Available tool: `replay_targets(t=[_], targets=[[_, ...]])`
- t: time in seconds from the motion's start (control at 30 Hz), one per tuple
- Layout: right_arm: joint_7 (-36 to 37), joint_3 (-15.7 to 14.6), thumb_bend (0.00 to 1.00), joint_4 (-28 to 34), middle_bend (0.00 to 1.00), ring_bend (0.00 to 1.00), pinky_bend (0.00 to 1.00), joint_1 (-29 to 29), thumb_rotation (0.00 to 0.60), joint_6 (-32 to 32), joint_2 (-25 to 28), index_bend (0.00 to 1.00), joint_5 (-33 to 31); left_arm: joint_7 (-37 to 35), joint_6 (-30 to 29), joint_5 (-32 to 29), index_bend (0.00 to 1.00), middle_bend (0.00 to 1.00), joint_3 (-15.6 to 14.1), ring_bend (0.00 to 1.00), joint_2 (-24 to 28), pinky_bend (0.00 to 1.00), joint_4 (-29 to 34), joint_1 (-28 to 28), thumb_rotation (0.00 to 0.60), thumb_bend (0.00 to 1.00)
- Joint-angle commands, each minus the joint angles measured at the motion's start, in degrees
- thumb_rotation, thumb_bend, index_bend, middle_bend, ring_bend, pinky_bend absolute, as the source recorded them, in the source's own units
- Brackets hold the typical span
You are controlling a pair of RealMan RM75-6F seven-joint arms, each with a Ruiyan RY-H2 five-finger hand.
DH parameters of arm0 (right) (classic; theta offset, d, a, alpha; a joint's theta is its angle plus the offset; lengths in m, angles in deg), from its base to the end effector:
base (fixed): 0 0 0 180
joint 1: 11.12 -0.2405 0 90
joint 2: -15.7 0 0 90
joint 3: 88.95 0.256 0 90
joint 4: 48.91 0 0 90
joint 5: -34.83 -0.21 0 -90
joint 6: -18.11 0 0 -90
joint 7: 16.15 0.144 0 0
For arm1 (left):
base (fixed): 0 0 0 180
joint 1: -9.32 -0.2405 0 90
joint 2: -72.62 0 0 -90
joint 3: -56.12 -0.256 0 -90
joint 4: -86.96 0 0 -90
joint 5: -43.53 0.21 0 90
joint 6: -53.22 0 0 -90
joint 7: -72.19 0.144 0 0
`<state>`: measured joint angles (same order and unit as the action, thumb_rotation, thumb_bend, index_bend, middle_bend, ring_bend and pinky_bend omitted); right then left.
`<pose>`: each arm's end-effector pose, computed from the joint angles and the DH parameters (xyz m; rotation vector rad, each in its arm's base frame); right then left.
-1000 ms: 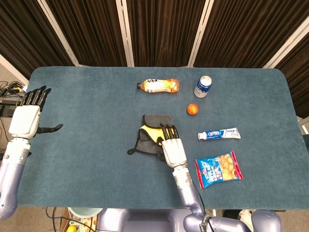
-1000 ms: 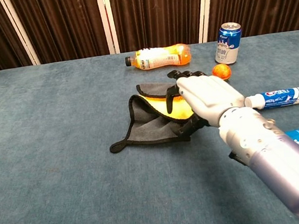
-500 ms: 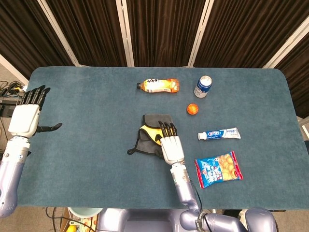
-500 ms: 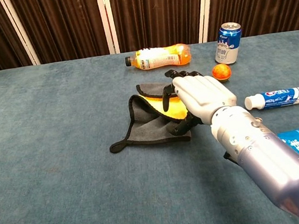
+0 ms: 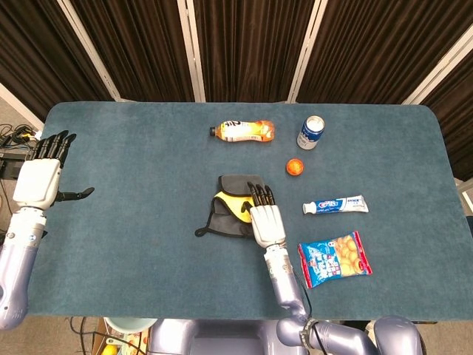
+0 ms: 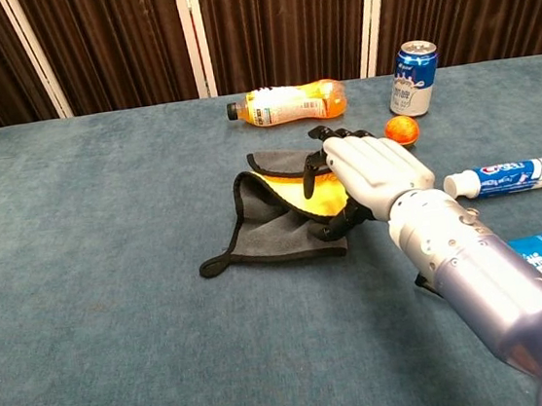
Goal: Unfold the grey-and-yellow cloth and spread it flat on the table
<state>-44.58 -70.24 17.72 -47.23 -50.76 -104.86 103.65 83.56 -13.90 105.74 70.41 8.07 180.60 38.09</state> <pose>-0.1001 -0.3077 -0.1109 1.5581 -0.9985 1.0756 -0.2388 0.3367 0.1602 -1.4071 -0.8725 -0.9123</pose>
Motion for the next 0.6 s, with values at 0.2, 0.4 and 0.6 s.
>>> replay_targets(t=[0.2,0.4,0.6], targets=[[2.0,0.2,0.44,-1.3,0.06,0.00,0.00,-0.4,0.600,-0.2,0.0,0.52,0.3,0.2,-0.1,-0.2,0.00,0.00,0.0,0.00,0.0,0.06,-0.1,0.1,0.600,0.05],[2.2,0.0,0.49,-0.8,0.07,0.00,0.00,-0.5,0.600,-0.5,0.6,0.56,0.8,0.4,-0.1,-0.2,0.00,0.00,-0.1,0.00,-0.1,0.06,-0.1,0.1,0.600,0.05],[2.1,0.0,0.52,-0.2,0.10,0.00,0.00,-0.4,0.600,-1.0,1.4,0.61,0.9,0.6,-0.2,-0.1,0.00,0.00,-0.2,0.00,-0.1,0.06,0.1,0.1,0.600,0.05]])
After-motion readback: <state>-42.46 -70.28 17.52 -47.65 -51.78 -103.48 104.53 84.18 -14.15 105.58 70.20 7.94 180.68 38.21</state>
